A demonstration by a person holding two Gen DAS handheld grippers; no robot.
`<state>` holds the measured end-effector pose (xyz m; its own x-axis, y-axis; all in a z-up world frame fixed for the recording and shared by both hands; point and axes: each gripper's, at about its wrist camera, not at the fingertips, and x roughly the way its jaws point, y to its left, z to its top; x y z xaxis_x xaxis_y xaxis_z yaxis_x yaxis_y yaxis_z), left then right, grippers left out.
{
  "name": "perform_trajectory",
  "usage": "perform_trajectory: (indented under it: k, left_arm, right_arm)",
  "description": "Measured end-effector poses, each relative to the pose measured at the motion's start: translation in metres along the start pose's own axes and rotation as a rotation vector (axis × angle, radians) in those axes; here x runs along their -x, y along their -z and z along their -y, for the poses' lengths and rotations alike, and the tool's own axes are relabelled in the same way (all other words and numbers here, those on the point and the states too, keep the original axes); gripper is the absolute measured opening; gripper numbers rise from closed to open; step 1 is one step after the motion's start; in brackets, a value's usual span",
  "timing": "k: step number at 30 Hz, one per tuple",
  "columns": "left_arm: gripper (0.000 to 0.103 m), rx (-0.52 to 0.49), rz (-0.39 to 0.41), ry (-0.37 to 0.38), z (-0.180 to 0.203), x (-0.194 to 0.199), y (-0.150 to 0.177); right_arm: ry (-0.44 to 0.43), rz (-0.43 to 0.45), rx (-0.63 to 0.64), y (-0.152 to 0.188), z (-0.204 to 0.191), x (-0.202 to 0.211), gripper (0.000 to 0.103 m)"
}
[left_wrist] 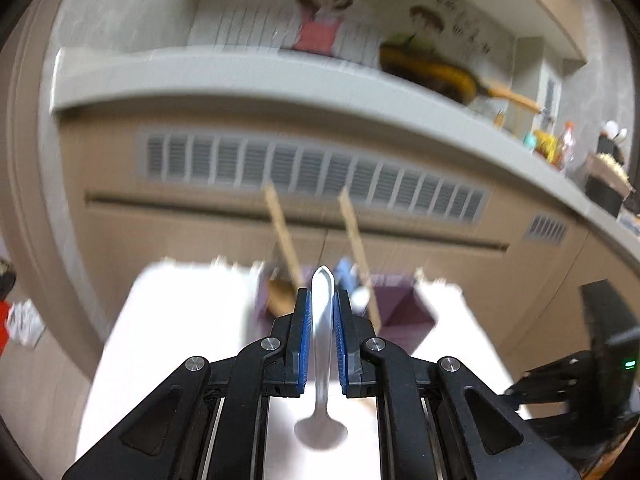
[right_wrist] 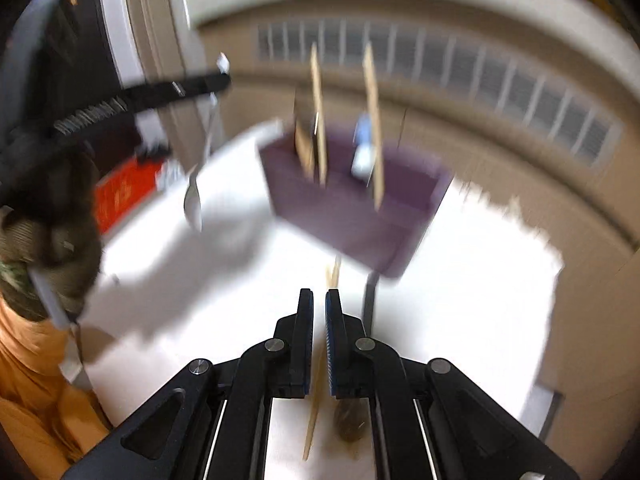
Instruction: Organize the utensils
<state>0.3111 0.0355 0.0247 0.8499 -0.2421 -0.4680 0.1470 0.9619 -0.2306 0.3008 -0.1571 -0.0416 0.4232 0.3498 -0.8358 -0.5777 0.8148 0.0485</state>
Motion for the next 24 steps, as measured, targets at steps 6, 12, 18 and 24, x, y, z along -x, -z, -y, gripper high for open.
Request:
perform_trajectory:
  k: [6,12,18,24]
  left_arm:
    - [0.012,0.055,-0.073,-0.033,-0.026,0.008,0.045]
    - [0.012,0.099,-0.091,-0.040,-0.046,0.014,0.062]
    - [0.012,0.126,-0.091,-0.018,-0.052,0.019,0.064]
    - [0.012,0.129,-0.091,-0.009,-0.048,0.028,0.066]
  right_arm:
    - [0.023,-0.064,-0.084,0.000,0.010,-0.055,0.020]
    - [0.068,-0.064,-0.115,-0.012,0.016,-0.080,0.020]
    - [0.074,-0.094,-0.096,-0.018,0.020,-0.092,0.015]
    - [0.053,-0.024,-0.085,-0.008,0.011,-0.051,0.007]
